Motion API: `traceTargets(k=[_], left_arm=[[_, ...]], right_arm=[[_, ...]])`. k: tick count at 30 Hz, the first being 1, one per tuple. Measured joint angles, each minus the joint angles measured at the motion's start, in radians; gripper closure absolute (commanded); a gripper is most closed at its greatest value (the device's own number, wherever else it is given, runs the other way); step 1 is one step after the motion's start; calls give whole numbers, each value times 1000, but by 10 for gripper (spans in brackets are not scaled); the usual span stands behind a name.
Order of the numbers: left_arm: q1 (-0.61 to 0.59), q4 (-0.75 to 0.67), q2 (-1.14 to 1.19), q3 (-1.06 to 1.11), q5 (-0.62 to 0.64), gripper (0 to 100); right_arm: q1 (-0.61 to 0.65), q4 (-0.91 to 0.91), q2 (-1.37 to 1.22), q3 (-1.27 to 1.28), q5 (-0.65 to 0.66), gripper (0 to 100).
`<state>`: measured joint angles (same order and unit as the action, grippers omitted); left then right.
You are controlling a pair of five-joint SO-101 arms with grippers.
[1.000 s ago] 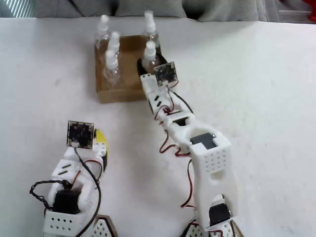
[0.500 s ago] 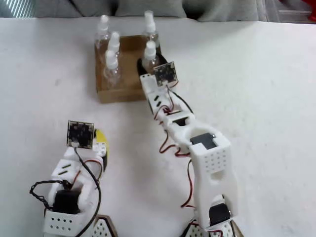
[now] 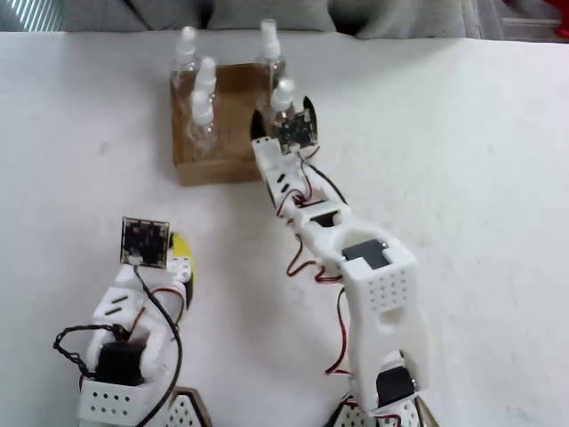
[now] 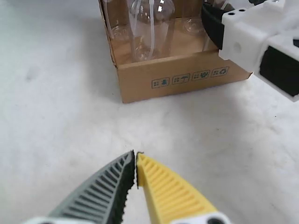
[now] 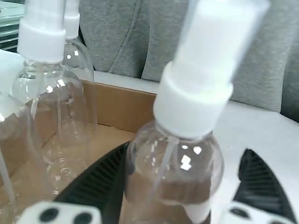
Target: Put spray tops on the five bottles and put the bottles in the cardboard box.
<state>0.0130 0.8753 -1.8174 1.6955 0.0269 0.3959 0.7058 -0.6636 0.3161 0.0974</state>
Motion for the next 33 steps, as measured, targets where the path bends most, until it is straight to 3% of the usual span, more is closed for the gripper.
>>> traceTargets(k=[33], left_arm=[[0,0,0,0,0,976]], right_arm=[[5,-137,157,44,-57,669]])
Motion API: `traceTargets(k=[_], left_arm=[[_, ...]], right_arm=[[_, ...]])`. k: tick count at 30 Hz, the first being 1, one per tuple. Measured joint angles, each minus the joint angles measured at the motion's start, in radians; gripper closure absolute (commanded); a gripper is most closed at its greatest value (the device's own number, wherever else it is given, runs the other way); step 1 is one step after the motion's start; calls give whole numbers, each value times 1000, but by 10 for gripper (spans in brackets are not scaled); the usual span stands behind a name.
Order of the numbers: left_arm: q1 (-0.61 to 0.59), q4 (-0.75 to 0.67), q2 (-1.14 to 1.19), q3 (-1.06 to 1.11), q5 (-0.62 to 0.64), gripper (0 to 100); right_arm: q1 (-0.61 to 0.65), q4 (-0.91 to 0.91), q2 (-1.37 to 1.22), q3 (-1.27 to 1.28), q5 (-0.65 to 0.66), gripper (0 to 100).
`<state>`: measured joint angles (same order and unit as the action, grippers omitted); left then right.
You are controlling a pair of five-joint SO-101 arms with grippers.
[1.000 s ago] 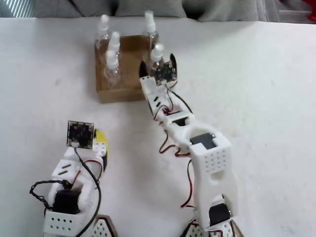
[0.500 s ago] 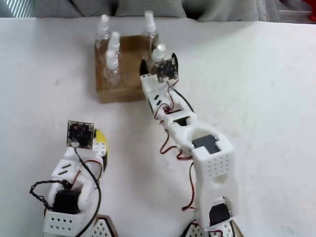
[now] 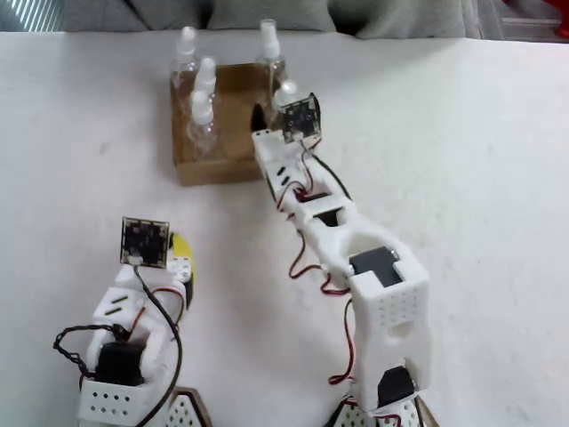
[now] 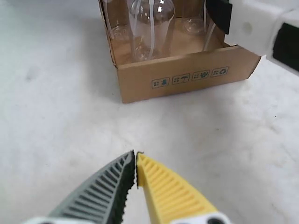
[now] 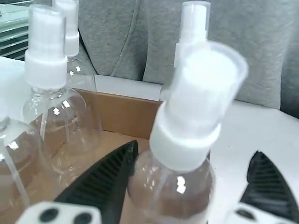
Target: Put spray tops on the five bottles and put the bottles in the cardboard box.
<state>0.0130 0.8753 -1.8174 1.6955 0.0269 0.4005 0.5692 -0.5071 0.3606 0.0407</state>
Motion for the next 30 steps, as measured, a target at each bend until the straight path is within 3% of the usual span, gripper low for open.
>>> traceTargets(k=[24,30], left_arm=[[0,0,0,0,0,976],[0,0,0,0,0,976]], right_arm=[[3,0,430,199,0,669],[3,-89,632,282,0,671]])
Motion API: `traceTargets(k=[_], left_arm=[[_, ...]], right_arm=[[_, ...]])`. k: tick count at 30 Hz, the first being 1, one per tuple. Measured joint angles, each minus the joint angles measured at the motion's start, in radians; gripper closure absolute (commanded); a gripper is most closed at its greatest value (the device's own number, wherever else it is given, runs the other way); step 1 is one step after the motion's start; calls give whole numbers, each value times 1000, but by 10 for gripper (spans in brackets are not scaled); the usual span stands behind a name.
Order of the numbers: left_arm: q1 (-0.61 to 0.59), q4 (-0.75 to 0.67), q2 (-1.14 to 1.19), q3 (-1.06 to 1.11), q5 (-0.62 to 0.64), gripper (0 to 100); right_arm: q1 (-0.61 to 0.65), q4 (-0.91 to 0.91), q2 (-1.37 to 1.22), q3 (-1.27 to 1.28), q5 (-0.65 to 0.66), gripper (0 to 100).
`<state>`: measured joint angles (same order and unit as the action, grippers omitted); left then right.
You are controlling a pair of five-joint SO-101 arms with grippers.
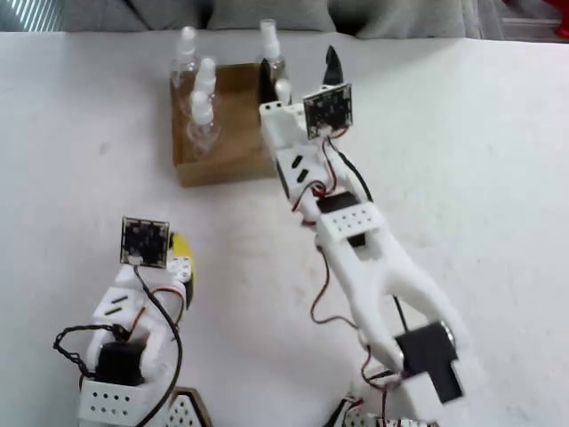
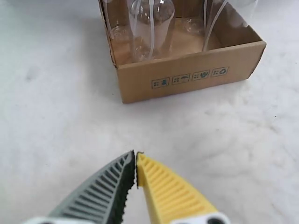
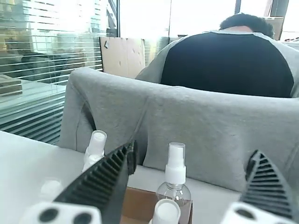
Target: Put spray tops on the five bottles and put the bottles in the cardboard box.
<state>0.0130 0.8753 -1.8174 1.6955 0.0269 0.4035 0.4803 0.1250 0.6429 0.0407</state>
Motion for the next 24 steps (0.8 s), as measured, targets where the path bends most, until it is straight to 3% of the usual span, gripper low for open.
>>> traceTargets(k=[11,24], left_arm=[[0,0,0,0,0,976],[0,0,0,0,0,976]], right_arm=[[-2,-327,563,281,0,673],[-103,-848,1343,660,0,673]])
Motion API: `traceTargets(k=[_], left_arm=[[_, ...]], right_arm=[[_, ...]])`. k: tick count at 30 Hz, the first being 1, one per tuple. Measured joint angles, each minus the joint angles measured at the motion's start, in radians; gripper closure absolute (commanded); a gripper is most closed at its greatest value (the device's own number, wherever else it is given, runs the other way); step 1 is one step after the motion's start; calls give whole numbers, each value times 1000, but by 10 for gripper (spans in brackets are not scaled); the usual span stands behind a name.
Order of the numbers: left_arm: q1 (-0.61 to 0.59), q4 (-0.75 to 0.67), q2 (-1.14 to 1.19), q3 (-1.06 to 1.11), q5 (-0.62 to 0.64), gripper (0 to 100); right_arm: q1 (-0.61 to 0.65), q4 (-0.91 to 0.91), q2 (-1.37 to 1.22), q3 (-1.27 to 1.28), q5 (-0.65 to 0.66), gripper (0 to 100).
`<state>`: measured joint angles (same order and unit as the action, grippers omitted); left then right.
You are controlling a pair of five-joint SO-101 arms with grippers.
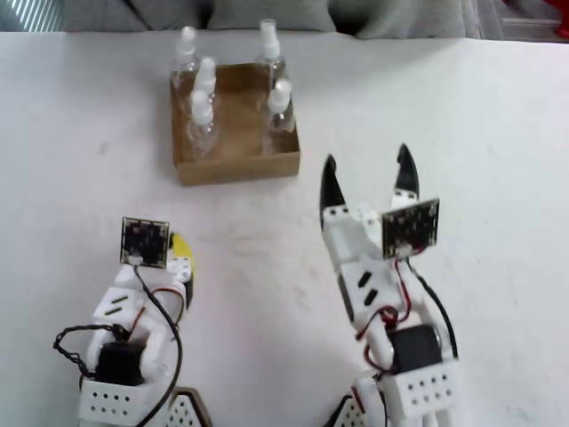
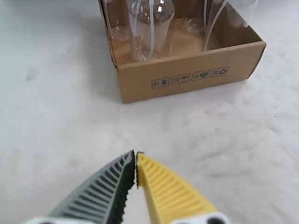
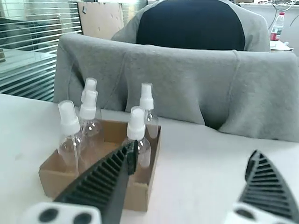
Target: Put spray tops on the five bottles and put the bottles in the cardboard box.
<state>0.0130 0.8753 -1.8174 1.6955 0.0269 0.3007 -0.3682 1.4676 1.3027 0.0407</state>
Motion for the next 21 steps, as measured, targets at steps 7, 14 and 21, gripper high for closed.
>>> traceTargets(k=[7,14,21], left_arm=[[0,32,0,0,0,976],[0,121,0,0,0,976],[0,183,0,0,0,976]], right_arm=[[-46,-353,316,86,0,673],[-126,-671,338,78,0,673],[-143,-821,336,140,0,680]])
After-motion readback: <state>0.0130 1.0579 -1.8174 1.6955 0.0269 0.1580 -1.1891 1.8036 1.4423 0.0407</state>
